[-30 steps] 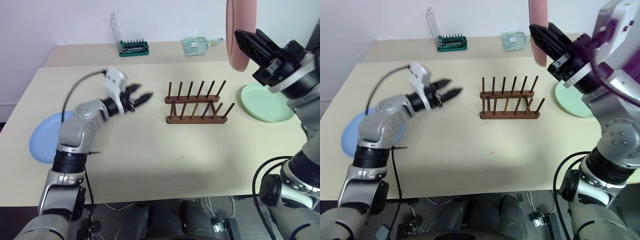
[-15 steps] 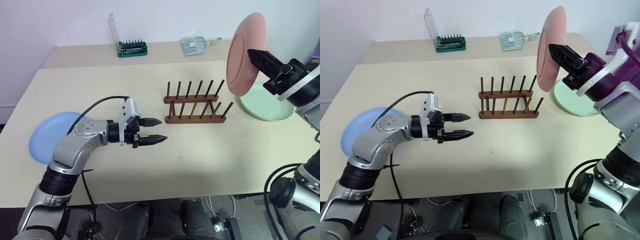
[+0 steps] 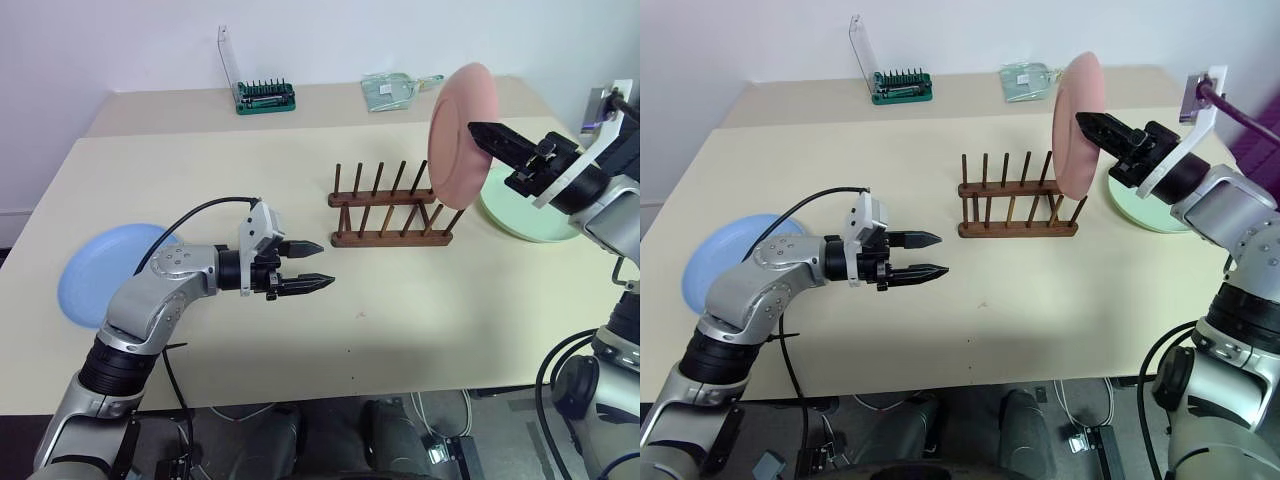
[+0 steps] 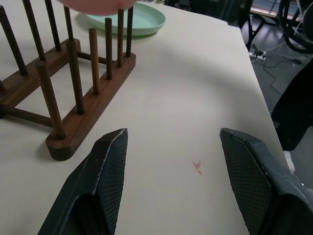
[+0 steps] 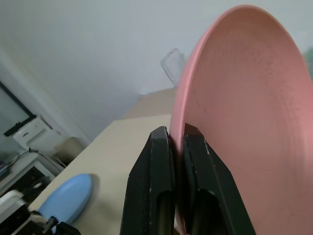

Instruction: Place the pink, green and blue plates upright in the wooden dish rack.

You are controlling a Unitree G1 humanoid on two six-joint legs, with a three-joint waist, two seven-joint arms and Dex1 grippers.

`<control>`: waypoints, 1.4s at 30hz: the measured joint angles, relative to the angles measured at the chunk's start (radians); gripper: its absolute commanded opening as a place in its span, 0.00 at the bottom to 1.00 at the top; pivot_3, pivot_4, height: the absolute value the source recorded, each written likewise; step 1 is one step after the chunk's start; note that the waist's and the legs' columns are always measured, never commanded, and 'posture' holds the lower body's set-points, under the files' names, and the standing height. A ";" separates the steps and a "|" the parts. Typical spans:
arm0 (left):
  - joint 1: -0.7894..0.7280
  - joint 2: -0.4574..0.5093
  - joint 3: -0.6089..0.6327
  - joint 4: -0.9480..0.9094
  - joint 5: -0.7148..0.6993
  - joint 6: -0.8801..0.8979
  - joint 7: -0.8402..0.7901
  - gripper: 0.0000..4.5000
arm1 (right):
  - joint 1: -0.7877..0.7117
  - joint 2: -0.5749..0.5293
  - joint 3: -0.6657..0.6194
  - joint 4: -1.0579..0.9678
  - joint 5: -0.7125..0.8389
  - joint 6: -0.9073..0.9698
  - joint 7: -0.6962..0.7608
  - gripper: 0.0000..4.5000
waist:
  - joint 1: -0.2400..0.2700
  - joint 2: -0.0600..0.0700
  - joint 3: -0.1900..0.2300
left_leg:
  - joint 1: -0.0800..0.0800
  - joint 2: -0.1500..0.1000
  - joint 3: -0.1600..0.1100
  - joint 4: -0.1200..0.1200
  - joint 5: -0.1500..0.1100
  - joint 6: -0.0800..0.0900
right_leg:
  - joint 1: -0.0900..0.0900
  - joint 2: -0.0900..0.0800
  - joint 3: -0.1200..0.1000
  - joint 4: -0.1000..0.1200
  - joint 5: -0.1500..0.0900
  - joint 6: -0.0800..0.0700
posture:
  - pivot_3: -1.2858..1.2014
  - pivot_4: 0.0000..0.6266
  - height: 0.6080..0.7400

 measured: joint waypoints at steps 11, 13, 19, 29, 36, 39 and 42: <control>0.003 0.000 0.000 -0.009 0.000 0.001 0.013 0.69 | -0.002 -0.027 0.042 0.136 -0.114 -0.073 0.096 0.41 | 0.001 0.000 0.000 | 0.000 0.000 0.000 0.000 0.000 0.000 | 0.000 0.000 0.000 0.000 0.000 0.000 | 0.52 0.24 1.00; 0.003 0.000 0.000 -0.009 0.000 0.001 0.014 0.69 | 0.002 -0.041 0.054 0.120 -0.176 -0.144 0.106 0.41 | 0.001 0.000 0.000 | 0.000 0.000 0.001 0.000 0.000 0.000 | 0.000 0.000 0.000 0.000 0.000 0.000 | 0.52 0.24 1.00; 0.005 0.001 0.000 -0.014 0.000 0.001 0.017 0.69 | 0.050 -0.126 0.011 0.043 -0.261 -0.260 0.111 0.41 | 0.003 0.000 0.000 | 0.000 0.000 0.000 0.000 0.000 0.000 | 0.000 0.000 0.000 0.000 0.000 0.000 | 0.52 0.24 1.00; -0.012 -0.010 -0.015 0.000 0.022 -0.012 0.001 0.69 | 0.473 -0.364 0.161 0.102 -0.705 -0.589 0.278 1.00 | -0.021 0.002 -0.001 | 0.004 0.003 0.012 0.000 -0.001 0.002 | 0.000 0.001 0.005 0.002 0.000 0.001 | 0.52 0.24 1.00; -0.042 -0.025 -0.034 0.031 0.036 -0.025 -0.013 0.69 | 0.311 -0.360 0.423 0.421 -1.003 -0.920 0.325 1.00 | -0.024 0.004 0.000 | 0.003 0.003 0.017 0.000 -0.002 0.004 | -0.003 0.001 0.009 0.002 0.000 0.001 | 0.52 0.24 1.00; -0.039 -0.024 -0.033 0.032 0.039 -0.025 -0.013 0.69 | 0.199 -0.342 0.512 0.583 -1.124 -1.061 0.317 1.00 | -0.024 0.003 0.000 | 0.003 0.003 0.017 0.000 -0.002 0.004 | -0.003 0.001 0.009 0.001 0.000 0.001 | 0.52 0.24 1.00; -0.033 -0.023 -0.032 0.031 0.042 -0.025 -0.012 0.69 | 0.109 -0.292 0.560 0.741 -1.196 -1.168 0.295 1.00 | -0.024 0.003 0.000 | 0.003 0.003 0.017 0.000 -0.002 0.004 | -0.003 0.001 0.010 0.001 0.000 0.001 | 0.52 0.24 1.00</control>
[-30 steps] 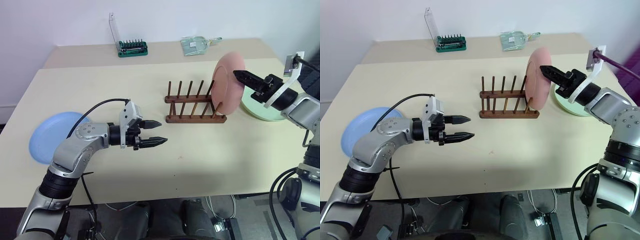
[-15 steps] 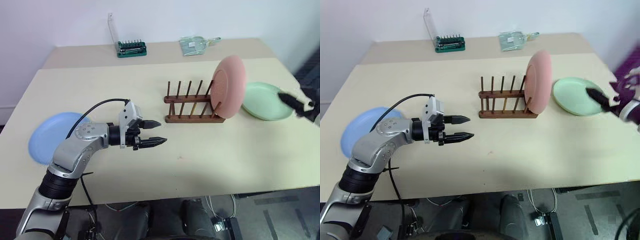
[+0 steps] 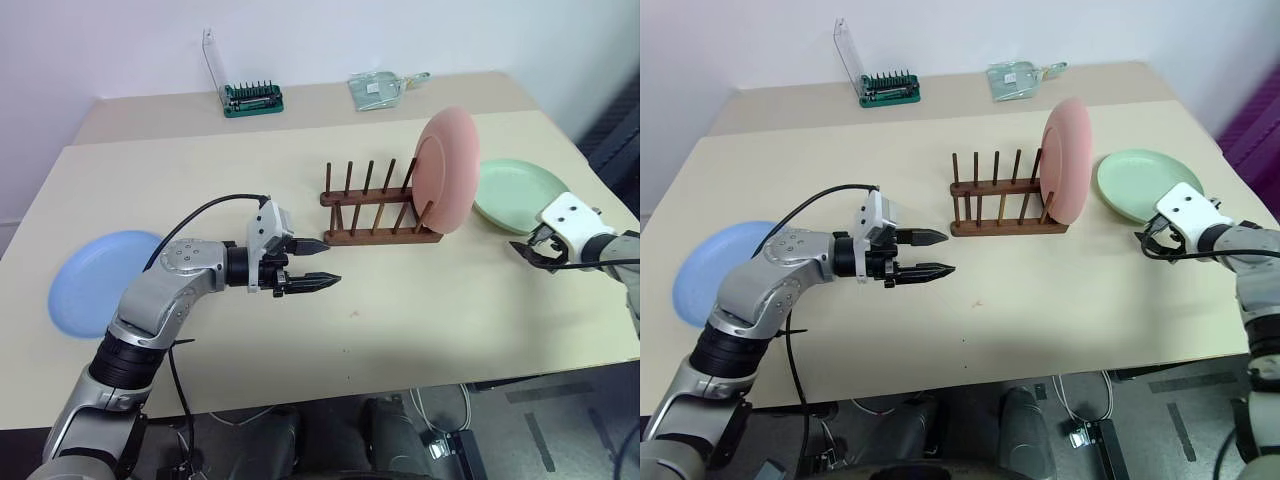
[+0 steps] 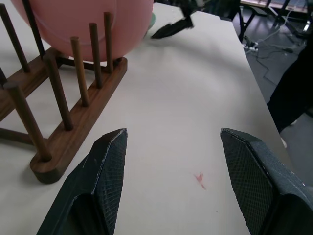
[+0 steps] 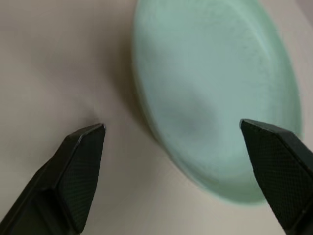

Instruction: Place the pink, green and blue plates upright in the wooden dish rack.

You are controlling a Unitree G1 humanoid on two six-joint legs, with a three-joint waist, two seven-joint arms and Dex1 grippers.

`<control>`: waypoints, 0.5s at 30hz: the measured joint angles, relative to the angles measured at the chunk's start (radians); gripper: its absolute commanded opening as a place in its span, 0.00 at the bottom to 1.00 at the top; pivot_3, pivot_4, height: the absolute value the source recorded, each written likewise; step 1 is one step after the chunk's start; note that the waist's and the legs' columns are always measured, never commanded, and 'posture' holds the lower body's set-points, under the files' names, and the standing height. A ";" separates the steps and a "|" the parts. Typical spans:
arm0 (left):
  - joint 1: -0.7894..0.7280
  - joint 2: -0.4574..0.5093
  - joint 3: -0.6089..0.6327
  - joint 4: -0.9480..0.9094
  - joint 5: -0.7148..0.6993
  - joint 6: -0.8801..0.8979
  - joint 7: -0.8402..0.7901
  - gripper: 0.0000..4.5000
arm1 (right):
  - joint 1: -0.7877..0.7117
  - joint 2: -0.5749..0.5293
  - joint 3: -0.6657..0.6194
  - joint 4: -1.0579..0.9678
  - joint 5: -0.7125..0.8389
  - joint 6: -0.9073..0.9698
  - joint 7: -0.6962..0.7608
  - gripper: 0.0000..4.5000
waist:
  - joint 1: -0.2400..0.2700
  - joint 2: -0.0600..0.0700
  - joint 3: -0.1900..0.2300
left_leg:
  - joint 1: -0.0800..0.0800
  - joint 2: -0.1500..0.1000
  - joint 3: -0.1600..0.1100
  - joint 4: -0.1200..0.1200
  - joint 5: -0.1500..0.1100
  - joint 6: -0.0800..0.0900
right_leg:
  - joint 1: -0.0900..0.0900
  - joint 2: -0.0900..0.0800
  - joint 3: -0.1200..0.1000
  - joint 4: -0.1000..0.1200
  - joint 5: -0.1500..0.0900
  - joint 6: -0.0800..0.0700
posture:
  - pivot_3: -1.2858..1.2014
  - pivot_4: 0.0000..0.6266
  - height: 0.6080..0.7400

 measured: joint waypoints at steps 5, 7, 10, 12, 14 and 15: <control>0.004 -0.002 0.001 -0.007 0.000 0.001 0.007 0.69 | -0.100 0.045 0.043 0.169 -0.073 -0.118 -0.017 0.51 | -0.001 -0.001 0.000 | 0.000 0.000 0.000 0.000 0.000 0.000 | 0.000 0.000 0.000 0.000 0.000 0.000 | 0.52 0.24 1.00; 0.006 0.000 0.001 -0.008 0.000 0.002 0.009 0.69 | -0.122 0.057 0.056 0.219 -0.101 -0.154 -0.036 0.28 | -0.001 -0.001 0.000 | 0.000 0.000 0.000 0.000 0.000 0.000 | 0.000 0.000 0.000 0.000 0.000 0.000 | 0.52 0.24 1.00; 0.008 0.005 0.002 -0.008 0.000 0.002 0.012 0.69 | -0.127 0.068 0.059 0.242 -0.116 -0.187 -0.048 0.01 | 0.002 -0.001 0.000 | 0.000 0.000 0.000 0.000 0.000 0.000 | 0.000 0.000 0.000 0.000 0.000 0.000 | 0.52 0.24 1.00; 0.009 0.006 0.003 -0.010 0.000 0.002 0.016 0.69 | -0.116 0.065 0.055 0.235 -0.121 -0.206 -0.065 0.01 | 0.003 0.000 0.000 | 0.000 0.000 -0.001 0.000 0.000 0.000 | 0.000 0.000 0.000 0.000 0.000 0.000 | 0.52 0.24 1.00; 0.010 0.008 0.004 -0.013 0.000 0.002 0.018 0.69 | -0.080 0.056 0.050 0.198 -0.128 -0.228 -0.091 0.01 | 0.002 0.000 0.000 | 0.000 0.000 -0.001 0.000 0.000 0.000 | 0.000 0.000 0.000 0.000 0.000 0.000 | 0.52 0.24 1.00; 0.010 0.009 0.004 -0.016 0.000 0.002 0.018 0.69 | -0.054 0.044 0.045 0.163 -0.133 -0.235 -0.105 0.01 | 0.003 0.000 0.000 | -0.001 0.000 -0.001 0.000 0.000 0.000 | -0.001 0.000 0.000 0.000 0.000 0.000 | 0.52 0.24 1.00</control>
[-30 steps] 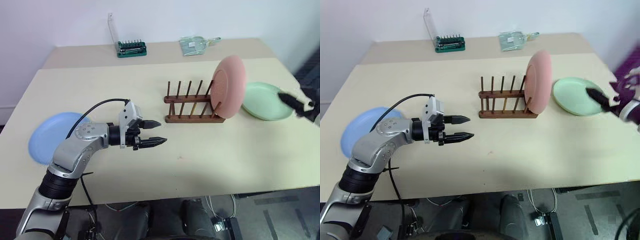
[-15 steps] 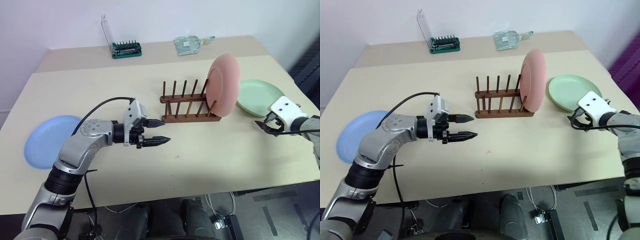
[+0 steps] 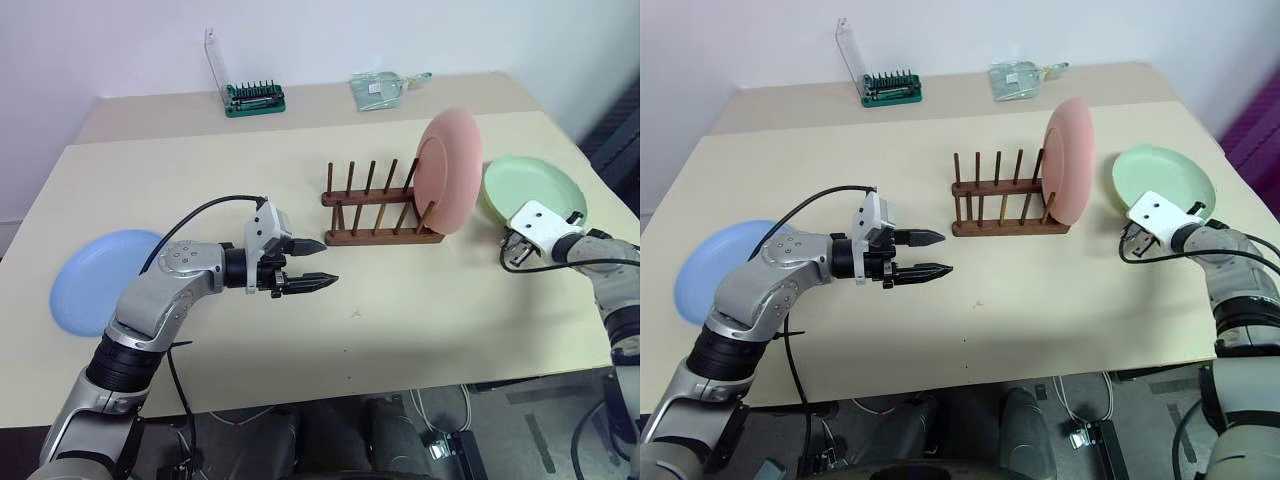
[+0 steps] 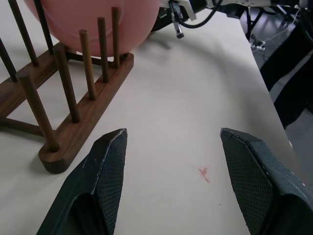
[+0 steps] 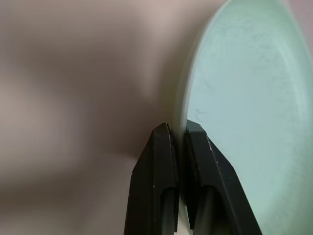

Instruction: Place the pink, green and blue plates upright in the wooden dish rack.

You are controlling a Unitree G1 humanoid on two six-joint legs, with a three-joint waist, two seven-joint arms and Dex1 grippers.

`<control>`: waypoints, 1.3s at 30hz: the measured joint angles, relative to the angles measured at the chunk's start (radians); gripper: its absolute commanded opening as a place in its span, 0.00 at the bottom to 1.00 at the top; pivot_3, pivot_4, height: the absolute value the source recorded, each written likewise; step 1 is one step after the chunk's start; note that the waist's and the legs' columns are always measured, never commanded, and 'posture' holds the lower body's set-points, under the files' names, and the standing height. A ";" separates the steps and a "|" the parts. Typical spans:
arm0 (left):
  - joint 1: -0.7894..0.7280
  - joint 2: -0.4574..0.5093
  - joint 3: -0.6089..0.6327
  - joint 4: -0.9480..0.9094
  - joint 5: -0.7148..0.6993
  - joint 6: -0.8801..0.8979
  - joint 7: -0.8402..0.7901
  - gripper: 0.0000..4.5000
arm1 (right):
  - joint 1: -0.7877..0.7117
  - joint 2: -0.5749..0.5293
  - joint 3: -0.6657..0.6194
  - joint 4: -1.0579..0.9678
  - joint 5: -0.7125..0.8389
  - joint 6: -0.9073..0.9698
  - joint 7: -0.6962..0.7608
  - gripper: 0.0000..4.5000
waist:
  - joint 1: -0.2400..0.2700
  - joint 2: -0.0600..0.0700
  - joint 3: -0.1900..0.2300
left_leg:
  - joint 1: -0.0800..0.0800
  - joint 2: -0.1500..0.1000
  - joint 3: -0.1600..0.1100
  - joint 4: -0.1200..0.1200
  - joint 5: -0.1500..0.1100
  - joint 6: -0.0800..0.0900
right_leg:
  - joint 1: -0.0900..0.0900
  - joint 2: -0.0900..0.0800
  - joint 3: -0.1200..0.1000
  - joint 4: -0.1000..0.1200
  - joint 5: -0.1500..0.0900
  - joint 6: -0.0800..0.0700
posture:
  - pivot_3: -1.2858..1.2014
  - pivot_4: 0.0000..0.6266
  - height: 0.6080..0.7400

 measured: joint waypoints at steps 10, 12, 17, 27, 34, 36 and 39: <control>0.004 0.012 0.043 0.061 0.067 -0.076 0.065 0.69 | 0.046 -0.054 -0.407 -0.827 0.468 0.536 0.003 0.01 | -0.001 0.005 0.001 | -0.001 0.003 0.002 -0.001 0.000 0.000 | -0.003 0.002 0.002 0.001 0.000 0.000 | 0.52 0.24 1.00; -0.002 0.014 0.064 0.130 0.115 -0.142 0.097 0.69 | -0.016 -0.052 -0.495 -1.014 0.721 0.723 0.020 0.01 | 0.005 0.004 0.000 | -0.001 0.004 0.000 -0.001 -0.001 -0.001 | -0.002 0.003 0.001 0.000 0.000 0.000 | 0.52 0.24 1.00; -0.007 0.020 0.093 0.239 0.181 -0.252 0.114 0.69 | -0.092 0.042 -0.537 -1.260 1.270 1.041 -0.068 0.01 | 0.022 0.002 0.000 | -0.001 0.006 0.000 0.000 -0.001 0.001 | 0.004 0.005 0.000 -0.012 0.008 0.000 | 0.52 0.24 1.00; 0.037 0.027 0.114 0.151 0.096 -0.172 0.026 0.69 | -0.167 0.260 -0.390 -1.175 1.717 1.170 -0.652 0.01 | 0.021 0.002 0.000 | -0.003 0.005 0.001 0.001 -0.002 0.002 | 0.001 0.005 0.000 -0.012 0.008 0.000 | 0.52 0.24 1.00; 0.056 0.036 0.114 0.116 0.090 -0.140 0.015 0.69 | -0.154 0.260 -0.390 -1.072 1.761 1.200 -0.727 0.01 | 0.020 0.003 0.000 | -0.003 0.006 0.002 0.000 -0.002 0.002 | 0.001 0.005 0.000 -0.012 0.008 0.000 | 0.52 0.24 1.00; 0.056 0.033 0.114 0.106 0.086 -0.128 0.021 0.69 | -0.140 0.260 -0.387 -1.058 1.763 1.213 -0.719 0.01 | 0.020 0.003 0.000 | -0.003 0.006 0.002 0.001 -0.002 0.002 | 0.001 0.005 0.000 -0.012 0.008 0.000 | 0.52 0.24 1.00; 0.056 0.033 0.114 0.096 0.080 -0.122 0.026 0.69 | -0.137 0.260 -0.380 -1.055 1.761 1.223 -0.691 0.01 | 0.020 0.003 0.000 | -0.003 0.006 0.002 0.000 -0.002 0.002 | 0.001 0.005 0.000 -0.012 0.008 0.000 | 0.52 0.24 1.00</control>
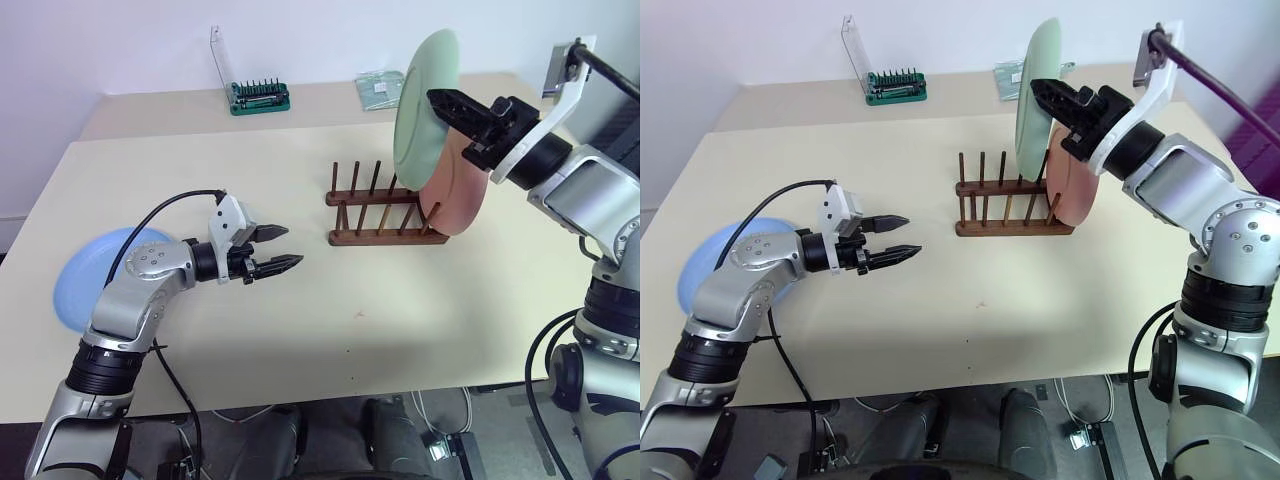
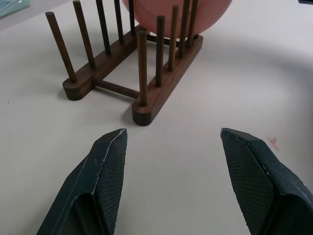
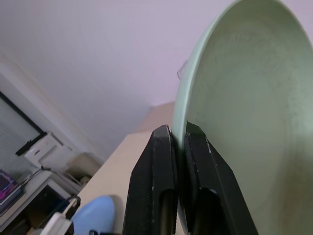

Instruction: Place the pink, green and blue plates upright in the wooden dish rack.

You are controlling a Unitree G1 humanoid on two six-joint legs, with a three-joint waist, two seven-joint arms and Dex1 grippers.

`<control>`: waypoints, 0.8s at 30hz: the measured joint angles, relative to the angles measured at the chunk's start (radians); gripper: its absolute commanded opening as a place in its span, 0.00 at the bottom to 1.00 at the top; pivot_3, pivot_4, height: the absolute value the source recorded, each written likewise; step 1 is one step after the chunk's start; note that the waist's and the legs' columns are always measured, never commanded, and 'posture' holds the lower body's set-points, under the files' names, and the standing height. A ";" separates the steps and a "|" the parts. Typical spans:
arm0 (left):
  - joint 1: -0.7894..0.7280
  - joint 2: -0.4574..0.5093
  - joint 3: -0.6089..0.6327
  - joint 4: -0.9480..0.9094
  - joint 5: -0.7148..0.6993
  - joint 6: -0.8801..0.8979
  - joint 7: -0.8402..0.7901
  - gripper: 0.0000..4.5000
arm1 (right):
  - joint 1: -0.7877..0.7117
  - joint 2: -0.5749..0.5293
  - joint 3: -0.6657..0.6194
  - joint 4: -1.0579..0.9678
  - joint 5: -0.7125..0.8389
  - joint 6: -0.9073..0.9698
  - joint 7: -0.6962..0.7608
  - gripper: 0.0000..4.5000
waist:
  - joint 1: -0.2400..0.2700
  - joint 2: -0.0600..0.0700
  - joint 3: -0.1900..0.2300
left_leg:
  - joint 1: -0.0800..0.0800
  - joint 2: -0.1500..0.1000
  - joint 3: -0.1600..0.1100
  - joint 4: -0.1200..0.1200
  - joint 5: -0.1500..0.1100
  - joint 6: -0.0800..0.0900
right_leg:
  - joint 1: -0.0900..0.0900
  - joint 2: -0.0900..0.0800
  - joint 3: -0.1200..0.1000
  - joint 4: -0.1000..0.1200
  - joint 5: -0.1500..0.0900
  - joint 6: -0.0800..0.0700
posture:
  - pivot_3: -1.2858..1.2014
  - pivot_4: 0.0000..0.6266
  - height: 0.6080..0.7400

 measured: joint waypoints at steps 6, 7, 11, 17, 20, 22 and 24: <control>0.007 0.000 0.000 -0.009 -0.003 0.016 0.002 0.69 | 0.006 0.001 0.000 0.007 -0.005 0.011 0.025 0.01 | 0.000 0.000 0.000 | 0.000 0.000 0.000 0.000 0.000 0.000 | 0.000 0.000 0.000 0.000 0.000 0.000 | 0.52 0.24 1.00; 0.007 0.000 0.000 -0.009 -0.003 0.016 0.002 0.69 | 0.012 0.002 0.001 0.012 -0.009 0.013 0.027 0.01 | 0.000 0.000 0.000 | 0.000 0.000 0.000 0.000 0.000 0.000 | 0.000 0.000 0.000 0.000 0.000 0.000 | 0.52 0.24 1.00; 0.007 0.000 0.000 -0.011 -0.003 0.017 0.002 0.69 | 0.037 0.020 0.011 0.052 -0.025 0.027 0.041 0.01 | 0.000 0.000 0.000 | 0.000 0.000 0.000 0.000 0.000 0.000 | 0.000 0.000 0.000 0.000 0.000 0.000 | 0.52 0.24 1.00; 0.006 0.000 -0.004 -0.020 -0.003 0.017 0.001 0.69 | 0.040 0.030 0.011 0.100 -0.054 0.041 0.065 0.01 | 0.000 0.000 0.000 | 0.000 0.000 0.000 0.000 0.000 0.000 | 0.000 0.000 0.000 0.000 0.000 0.000 | 0.52 0.24 1.00; 0.006 0.000 -0.005 -0.021 -0.003 0.017 0.002 0.69 | 0.040 0.032 0.011 0.114 -0.076 0.052 0.073 0.23 | 0.000 0.000 0.000 | 0.000 0.000 0.000 0.000 0.000 0.000 | 0.000 0.000 0.000 0.000 0.000 0.000 | 0.52 0.24 1.00; 0.006 0.000 -0.006 -0.021 -0.003 0.017 0.002 0.69 | 0.040 0.036 0.011 0.124 -0.095 0.056 0.075 0.44 | 0.000 0.000 0.000 | 0.000 0.000 0.000 0.000 0.000 0.000 | 0.000 0.000 0.000 0.000 0.000 0.000 | 0.52 0.24 1.00; 0.006 0.000 -0.006 -0.021 -0.003 0.018 0.002 0.69 | 0.040 0.038 0.012 0.128 -0.115 0.056 0.082 0.64 | 0.000 0.000 0.000 | 0.000 0.000 0.000 0.000 0.000 0.000 | 0.000 0.000 0.000 0.000 0.000 0.000 | 0.52 0.24 1.00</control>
